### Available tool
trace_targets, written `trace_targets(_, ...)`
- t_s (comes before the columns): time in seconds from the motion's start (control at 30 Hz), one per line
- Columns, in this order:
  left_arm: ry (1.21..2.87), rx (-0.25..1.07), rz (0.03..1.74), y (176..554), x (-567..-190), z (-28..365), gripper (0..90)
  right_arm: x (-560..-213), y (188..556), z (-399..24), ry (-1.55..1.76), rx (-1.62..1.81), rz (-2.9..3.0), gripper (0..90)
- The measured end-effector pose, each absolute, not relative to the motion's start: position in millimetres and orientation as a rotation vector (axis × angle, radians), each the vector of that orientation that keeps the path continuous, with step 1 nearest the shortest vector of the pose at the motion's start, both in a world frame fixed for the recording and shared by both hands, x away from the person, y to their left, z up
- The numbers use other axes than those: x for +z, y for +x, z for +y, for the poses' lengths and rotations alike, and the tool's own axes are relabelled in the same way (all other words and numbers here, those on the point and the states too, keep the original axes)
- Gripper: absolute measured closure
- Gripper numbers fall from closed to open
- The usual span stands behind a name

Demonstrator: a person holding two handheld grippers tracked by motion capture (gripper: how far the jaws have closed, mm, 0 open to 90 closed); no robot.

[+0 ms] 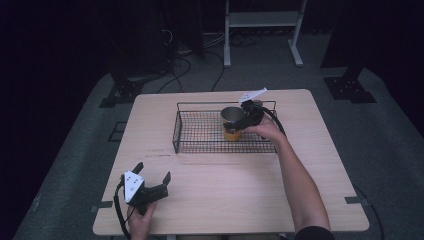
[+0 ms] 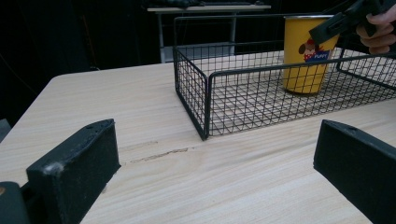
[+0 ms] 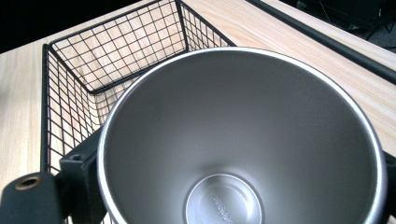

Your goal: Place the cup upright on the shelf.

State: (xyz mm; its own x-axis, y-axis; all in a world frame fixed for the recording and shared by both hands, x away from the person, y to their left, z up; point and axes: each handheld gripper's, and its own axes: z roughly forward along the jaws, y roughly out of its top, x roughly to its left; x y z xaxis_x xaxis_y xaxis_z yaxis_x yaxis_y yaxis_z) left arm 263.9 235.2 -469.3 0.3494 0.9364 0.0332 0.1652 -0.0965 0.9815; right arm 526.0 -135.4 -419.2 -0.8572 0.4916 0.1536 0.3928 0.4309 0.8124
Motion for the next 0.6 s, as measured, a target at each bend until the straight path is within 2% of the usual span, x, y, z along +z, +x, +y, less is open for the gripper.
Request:
trace_targets(0.3,1.536,0.897,1.034,264.0,-469.3,235.2,0.0,-419.2,525.0,-134.4,0.800,1.410,2.554,3.4)
trace_targets(0.6,1.537,0.897,1.035,264.1,-469.3,235.2,0.0,-417.4,523.0,-131.8,0.790,1.415,2.549,1.9)
